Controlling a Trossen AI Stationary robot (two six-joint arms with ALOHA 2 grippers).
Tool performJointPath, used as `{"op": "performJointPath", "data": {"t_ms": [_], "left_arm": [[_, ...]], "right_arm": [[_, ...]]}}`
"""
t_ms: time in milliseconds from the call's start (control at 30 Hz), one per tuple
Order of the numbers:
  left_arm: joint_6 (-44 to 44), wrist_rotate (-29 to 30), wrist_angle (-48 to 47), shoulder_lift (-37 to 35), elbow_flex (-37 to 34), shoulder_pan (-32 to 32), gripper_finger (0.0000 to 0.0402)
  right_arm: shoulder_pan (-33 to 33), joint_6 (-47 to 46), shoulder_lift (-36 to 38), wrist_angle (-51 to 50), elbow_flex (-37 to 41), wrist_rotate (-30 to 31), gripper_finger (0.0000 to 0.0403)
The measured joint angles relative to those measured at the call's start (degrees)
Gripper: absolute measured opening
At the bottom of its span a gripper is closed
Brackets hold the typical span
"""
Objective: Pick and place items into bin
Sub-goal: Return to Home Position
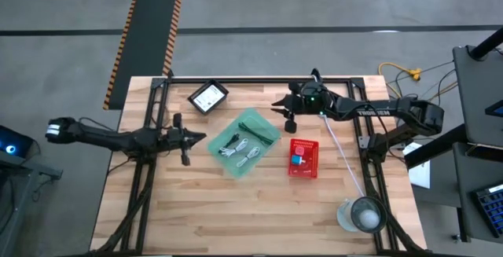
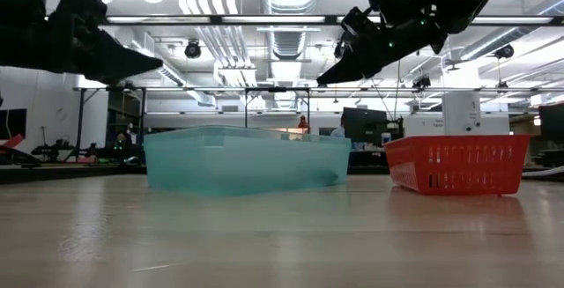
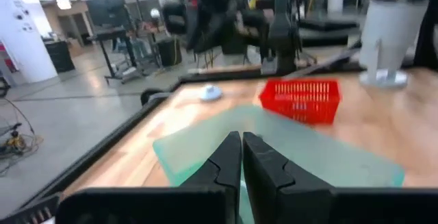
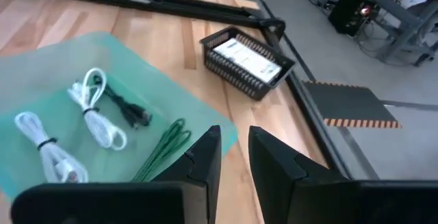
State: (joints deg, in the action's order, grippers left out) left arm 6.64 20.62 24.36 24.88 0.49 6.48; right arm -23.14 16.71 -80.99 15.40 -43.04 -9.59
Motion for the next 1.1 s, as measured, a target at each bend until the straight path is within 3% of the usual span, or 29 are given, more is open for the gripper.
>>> {"op": "performJointPath", "data": {"t_ms": [267, 433, 633, 767, 1100], "left_arm": [[-5.22, -4.51, -13.02, -15.69, 0.13, 0.07, 0.0000], [-9.74, -6.95, -21.28, -23.83, 0.04, 0.02, 0.0000], [-7.77, -8.47, -20.91, -21.33, 0.00, 0.04, 0.0000], [-7.77, -8.05, -20.89, -20.89, 0.00, 0.01, 0.0000], [-7.31, -7.24, -20.69, -23.27, -0.02, 0.02, 0.0000]], "right_arm": [[0.22, -0.01, 0.23, 5.64, 2.92, -0.70, 0.0063], [0.31, -0.19, 1.58, 9.65, 5.67, -5.75, 0.0060], [0.26, -2.84, 7.23, 19.35, 13.44, -6.03, 0.0055], [1.22, -6.59, 12.98, 20.74, 19.55, -6.08, 0.0052], [10.74, -14.10, 27.82, 21.58, 32.77, -6.04, 0.0052]]}}
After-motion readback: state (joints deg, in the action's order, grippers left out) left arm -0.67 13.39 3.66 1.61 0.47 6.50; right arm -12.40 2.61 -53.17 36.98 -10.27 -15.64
